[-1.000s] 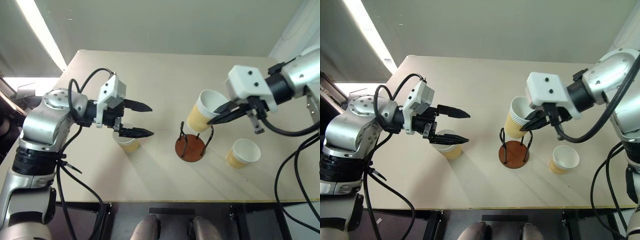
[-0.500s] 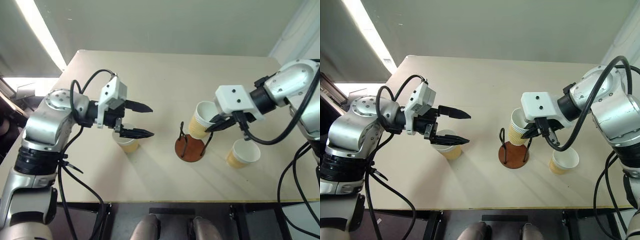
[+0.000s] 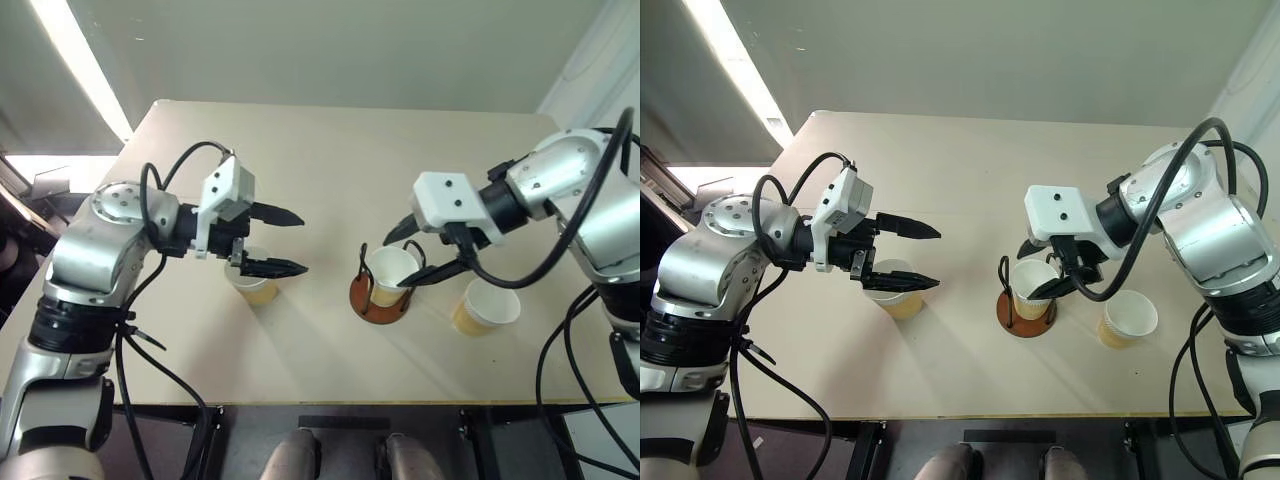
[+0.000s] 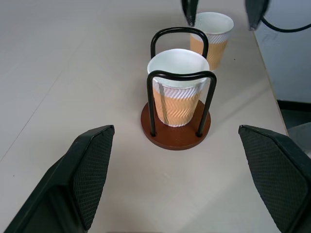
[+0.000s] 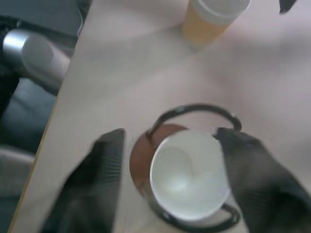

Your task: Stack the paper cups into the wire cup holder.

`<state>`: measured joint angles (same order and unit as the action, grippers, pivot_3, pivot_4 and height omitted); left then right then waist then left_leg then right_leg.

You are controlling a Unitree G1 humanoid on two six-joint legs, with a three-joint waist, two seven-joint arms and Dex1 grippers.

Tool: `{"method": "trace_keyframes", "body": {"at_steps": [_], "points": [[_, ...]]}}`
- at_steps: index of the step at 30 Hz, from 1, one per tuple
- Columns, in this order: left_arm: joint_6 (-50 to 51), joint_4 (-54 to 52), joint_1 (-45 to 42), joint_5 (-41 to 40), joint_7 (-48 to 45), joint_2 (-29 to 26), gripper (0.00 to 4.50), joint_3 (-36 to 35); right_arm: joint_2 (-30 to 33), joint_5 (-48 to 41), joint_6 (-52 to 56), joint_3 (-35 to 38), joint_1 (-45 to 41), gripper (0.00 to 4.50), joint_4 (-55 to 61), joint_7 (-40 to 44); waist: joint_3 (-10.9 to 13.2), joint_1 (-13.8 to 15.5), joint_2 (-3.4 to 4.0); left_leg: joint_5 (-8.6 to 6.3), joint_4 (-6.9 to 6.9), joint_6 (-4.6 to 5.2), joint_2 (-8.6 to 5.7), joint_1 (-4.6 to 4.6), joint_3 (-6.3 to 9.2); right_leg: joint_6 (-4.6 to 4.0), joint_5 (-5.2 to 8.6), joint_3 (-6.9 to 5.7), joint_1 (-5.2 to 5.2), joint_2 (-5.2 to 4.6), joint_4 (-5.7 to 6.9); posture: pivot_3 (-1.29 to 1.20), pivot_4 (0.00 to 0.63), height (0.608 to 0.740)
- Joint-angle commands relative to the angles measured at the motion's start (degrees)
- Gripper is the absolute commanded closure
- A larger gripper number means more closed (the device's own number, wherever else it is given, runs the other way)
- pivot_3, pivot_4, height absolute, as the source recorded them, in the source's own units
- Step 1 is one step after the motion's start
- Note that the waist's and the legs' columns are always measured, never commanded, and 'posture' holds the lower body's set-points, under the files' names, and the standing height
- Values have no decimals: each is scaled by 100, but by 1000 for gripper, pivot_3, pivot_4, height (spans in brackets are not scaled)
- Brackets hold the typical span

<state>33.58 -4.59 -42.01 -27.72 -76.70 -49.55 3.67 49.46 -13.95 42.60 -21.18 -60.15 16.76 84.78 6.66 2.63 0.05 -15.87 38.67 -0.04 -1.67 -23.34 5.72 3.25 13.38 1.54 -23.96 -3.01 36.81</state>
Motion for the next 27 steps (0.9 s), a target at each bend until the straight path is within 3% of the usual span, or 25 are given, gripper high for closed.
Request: {"method": "trace_keyframes", "body": {"at_steps": [1, 6, 12, 19, 27], "points": [[-78, -316, -11, 16, 92, -134, 94, -176, -27, -224, 254, 525, -43, 1360, 75, -355, 0, 0, 0, 0, 0, 0, -1, 0, 0, 0, 0, 0, 0, 0, 0, 0, 150, 740], [-206, -823, 178, 314, -40, -707, 94, -56, -56, -953, 800, 1267, 59, 1360, -38, -582, 0, -5, 0, 0, -6, 0, -1, -1, 1, 0, 0, 0, -1, 1, -4, 0, 150, 740], [-652, -1429, 727, 1641, 209, -1745, 94, 385, 325, -1736, 1082, 1999, 452, 1360, -83, -476, 1, -18, 1, 1, -14, -2, -1, 1, 5, -2, 1, 1, 1, 2, -45, 0, 150, 740], [-477, -1652, 1131, 1918, 286, -1904, 94, 416, 695, -2131, 1257, 2052, 628, 1360, -32, -513, 1, -39, 1, 2, -16, -5, -1, 7, 4, -6, 3, 2, 0, 1, -29, 0, 150, 740], [-809, -1255, 1307, 2274, 279, -1713, 94, 692, 787, -2278, 1229, 2048, 670, 1360, -12, -735, 1, -43, 1, 1, -24, -7, -1, 16, 4, -15, 8, 2, 0, 0, 0, 0, 150, 740]]}}
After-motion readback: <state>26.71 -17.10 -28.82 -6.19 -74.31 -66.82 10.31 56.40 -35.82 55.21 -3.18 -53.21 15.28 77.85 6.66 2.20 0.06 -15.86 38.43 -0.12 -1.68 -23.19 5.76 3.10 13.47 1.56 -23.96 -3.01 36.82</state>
